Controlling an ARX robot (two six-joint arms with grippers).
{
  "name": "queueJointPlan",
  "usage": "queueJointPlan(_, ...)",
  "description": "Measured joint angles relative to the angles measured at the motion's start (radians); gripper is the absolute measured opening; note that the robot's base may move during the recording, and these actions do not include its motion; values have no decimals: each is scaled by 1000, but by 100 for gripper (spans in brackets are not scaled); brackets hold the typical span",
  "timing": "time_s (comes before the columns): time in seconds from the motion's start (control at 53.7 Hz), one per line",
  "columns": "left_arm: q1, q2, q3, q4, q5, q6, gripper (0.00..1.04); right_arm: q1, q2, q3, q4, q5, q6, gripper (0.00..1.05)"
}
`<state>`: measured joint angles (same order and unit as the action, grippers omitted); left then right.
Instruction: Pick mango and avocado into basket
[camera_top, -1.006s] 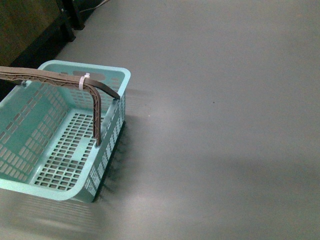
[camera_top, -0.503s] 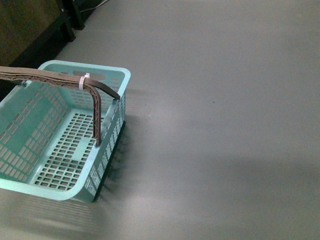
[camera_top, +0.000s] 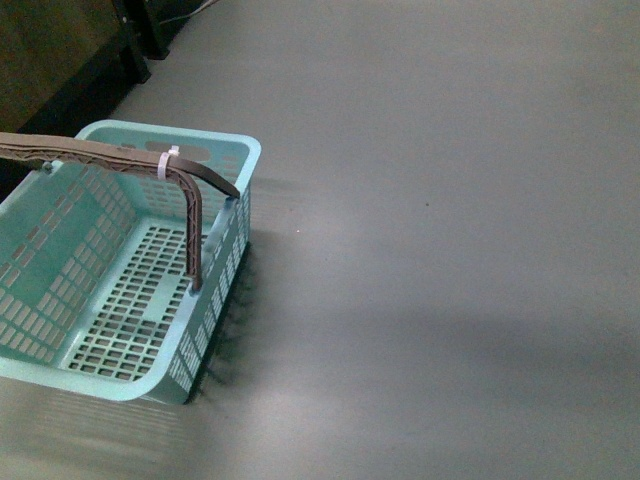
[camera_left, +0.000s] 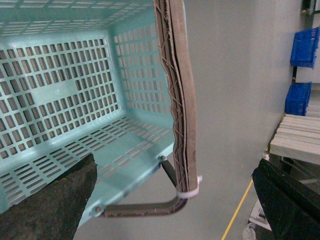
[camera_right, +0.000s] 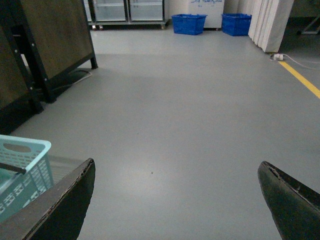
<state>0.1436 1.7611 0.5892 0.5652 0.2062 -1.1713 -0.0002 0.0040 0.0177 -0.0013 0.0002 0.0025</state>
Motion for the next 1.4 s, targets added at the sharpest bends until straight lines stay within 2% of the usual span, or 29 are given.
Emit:
queueJointPlan(0.224,-46,277,251,15,-35,-64,96,0,0,0,0,0,0,96)
queueJointPlan(0.559,-130,520,559,-23,-71,-127,96,0,0,0,0,0,0,96)
queueJointPlan(0.839,-156,621,671,-51,-84,-111,96,0,0,0,0,0,0,96)
queueJointPlan(0.876,-158,626,678,-51,-84,-108,92,0,0,0,0,0,0,96)
queueJointPlan(0.95,-161,631,683,-46,-87,-108,74,0,0,0,0,0,0,96)
queueJointPlan(1.211,-164,633,662,-31,-100,-161,32,0,0,0,0,0,0,96)
queueJointPlan(1.267,-164,627,651,-31,-103,-170,29,0,0,0,0,0,0,96)
queueJointPlan(1.398,-167,568,586,-37,-112,-176,28,0,0,0,0,0,0,96)
